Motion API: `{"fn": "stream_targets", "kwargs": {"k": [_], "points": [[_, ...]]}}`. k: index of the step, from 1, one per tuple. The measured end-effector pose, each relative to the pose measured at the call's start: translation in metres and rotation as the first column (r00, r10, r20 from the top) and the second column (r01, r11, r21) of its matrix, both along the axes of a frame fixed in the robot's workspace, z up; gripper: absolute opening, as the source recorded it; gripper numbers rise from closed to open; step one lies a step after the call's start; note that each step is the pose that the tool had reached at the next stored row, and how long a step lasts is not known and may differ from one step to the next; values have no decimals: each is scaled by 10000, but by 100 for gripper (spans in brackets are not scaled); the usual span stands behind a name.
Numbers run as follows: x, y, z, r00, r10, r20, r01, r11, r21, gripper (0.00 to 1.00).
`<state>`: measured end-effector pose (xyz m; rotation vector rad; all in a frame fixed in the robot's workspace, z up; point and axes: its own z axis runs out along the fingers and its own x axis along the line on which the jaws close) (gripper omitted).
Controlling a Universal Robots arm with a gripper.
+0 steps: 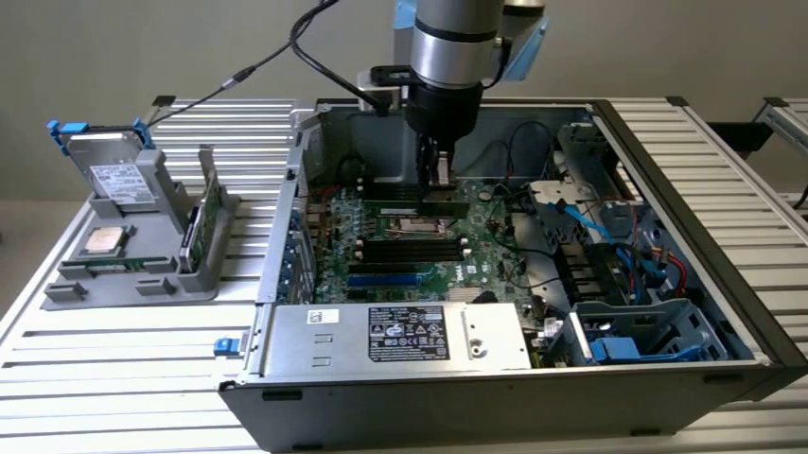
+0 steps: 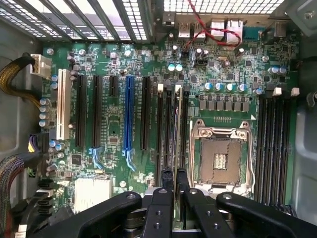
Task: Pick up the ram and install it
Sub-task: 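Insert the ram into the slot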
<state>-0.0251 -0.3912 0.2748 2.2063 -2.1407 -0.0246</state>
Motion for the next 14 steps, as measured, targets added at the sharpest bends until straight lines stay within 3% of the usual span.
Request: {"fn": "stream_targets", "kwargs": {"k": [14], "points": [[-17,-10,-181,9999,153,0,-153,9998,-121,14]]}}
